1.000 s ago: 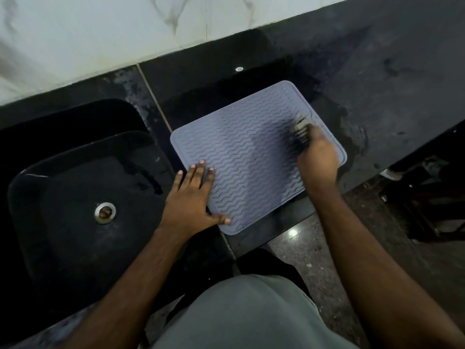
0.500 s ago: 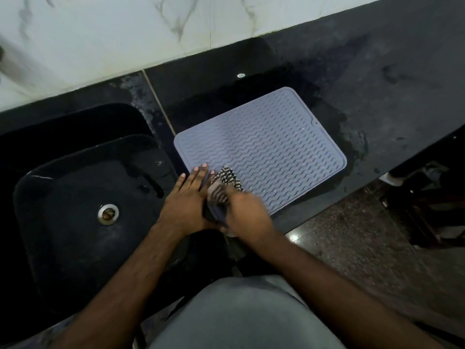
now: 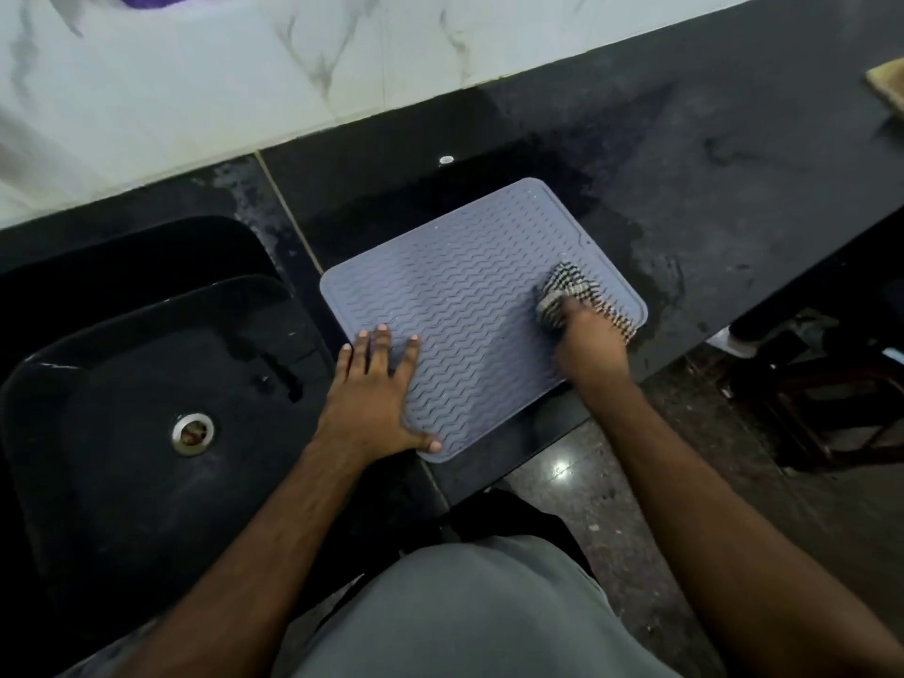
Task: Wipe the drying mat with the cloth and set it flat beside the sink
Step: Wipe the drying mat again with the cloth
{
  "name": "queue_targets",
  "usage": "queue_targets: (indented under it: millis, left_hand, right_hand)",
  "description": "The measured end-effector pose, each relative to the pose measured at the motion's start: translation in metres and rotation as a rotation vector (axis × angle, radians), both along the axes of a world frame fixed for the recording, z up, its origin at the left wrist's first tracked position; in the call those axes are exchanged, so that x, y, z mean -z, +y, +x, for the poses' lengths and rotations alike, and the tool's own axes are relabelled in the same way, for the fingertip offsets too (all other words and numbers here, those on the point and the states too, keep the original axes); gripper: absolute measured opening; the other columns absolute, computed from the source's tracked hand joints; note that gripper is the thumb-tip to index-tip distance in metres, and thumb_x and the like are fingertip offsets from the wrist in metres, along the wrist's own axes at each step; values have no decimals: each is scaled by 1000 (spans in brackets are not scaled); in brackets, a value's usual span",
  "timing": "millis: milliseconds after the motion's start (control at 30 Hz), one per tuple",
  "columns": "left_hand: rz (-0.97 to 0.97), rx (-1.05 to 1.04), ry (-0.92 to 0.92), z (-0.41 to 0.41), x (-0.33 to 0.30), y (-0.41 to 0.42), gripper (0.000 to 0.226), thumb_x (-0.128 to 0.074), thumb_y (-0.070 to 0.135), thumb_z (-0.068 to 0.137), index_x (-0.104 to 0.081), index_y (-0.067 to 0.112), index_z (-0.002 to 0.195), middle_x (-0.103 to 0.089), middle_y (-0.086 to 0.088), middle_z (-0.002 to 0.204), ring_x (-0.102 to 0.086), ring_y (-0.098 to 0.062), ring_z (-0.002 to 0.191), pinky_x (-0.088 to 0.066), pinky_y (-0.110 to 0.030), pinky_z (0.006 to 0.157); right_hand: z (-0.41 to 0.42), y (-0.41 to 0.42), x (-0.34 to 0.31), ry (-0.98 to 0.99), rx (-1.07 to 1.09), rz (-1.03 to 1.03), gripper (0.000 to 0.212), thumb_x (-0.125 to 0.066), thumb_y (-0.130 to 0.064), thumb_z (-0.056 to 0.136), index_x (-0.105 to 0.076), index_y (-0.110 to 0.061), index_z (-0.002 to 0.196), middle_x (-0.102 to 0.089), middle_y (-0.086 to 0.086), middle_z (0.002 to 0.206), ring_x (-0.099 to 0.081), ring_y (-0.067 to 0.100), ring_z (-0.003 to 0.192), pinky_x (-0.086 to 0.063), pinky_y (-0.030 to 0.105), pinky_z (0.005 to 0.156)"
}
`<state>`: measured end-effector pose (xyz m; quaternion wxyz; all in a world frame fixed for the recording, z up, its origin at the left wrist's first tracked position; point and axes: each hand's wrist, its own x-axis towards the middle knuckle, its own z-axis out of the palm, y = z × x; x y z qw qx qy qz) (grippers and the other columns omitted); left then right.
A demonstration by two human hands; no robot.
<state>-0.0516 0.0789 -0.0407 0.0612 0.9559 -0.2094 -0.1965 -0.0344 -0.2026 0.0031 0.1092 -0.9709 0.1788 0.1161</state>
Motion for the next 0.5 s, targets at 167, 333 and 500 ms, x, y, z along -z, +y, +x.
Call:
queue_targets:
  millis: [167,333,500]
  left_hand:
    - [-15,-3,-39,-1,5,6,142,-38,103,55,13,22,160,20,-17,165,16,-36,153,9,-52,123]
    - [-80,3,-41,-2,6,8,127,-55,81,71,9,18,160,17,-16,166,11,-34,154,7,-45,125]
    - [-383,-63,132,9,-6,38,146,-80,77,54,4,23,161,1,6,168,7,-11,154,8,-35,123]
  right_hand:
    - [-36,71,20,66,-43,-70,52,-34,-9,102,-22,1,151,-31,36,150,-43,51,131,-46,55,97]
    - [-73,155,6,164,-329,66,71,-55,-16,92,-22,3,151,-39,38,144,-55,46,122,-50,47,94]
    - [-57,138,-24,-8,-295,314,34,-52,-15,90,-55,-12,124,-70,21,102,-67,40,96,-53,45,78]
